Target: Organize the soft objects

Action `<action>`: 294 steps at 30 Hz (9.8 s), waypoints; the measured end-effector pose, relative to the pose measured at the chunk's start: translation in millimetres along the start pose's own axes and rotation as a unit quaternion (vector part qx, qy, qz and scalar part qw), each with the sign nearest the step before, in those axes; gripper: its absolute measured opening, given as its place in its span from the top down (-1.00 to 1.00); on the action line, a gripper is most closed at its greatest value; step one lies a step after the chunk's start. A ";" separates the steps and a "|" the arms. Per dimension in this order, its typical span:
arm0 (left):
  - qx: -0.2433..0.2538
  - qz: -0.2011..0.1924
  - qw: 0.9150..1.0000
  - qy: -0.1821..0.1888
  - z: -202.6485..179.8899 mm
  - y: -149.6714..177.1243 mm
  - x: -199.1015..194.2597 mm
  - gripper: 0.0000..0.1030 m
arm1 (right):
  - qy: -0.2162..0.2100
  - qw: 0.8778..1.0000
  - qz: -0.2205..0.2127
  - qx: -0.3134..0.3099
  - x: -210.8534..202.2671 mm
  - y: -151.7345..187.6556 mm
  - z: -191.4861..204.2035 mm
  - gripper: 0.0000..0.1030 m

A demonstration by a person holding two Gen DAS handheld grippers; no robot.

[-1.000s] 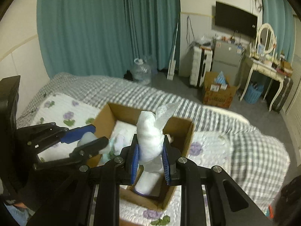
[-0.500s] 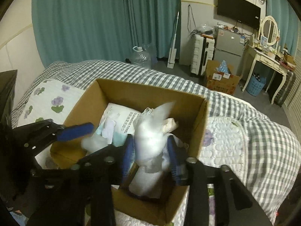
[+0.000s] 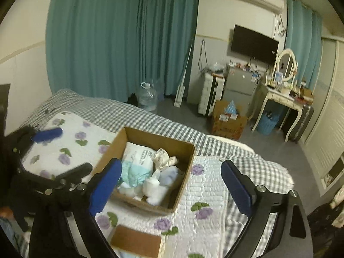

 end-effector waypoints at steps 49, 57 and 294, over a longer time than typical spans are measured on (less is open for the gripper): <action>-0.115 0.119 0.980 -0.111 85.7 208.1 57.0 -1.00 | -0.068 0.976 0.159 -0.132 100.5 198.5 153.1 0.26; -0.099 0.112 0.986 -0.073 40.9 197.4 48.5 -1.00 | -0.022 0.983 0.094 -0.158 43.6 153.0 124.3 0.50; -0.100 -0.076 0.989 -0.075 93.6 106.0 28.7 -1.00 | 0.101 0.990 -0.027 0.092 30.3 111.6 57.0 -1.00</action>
Point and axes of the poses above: each gripper's, at about its wrist camera, not at the fingertips, and x roughly the way its jaws point, z to its left, y to its underside, the point moved 9 cm from there along x, roughly the way its jaws point, and after that the axes turned 12 degrees about -x, right-handed, at the moved point
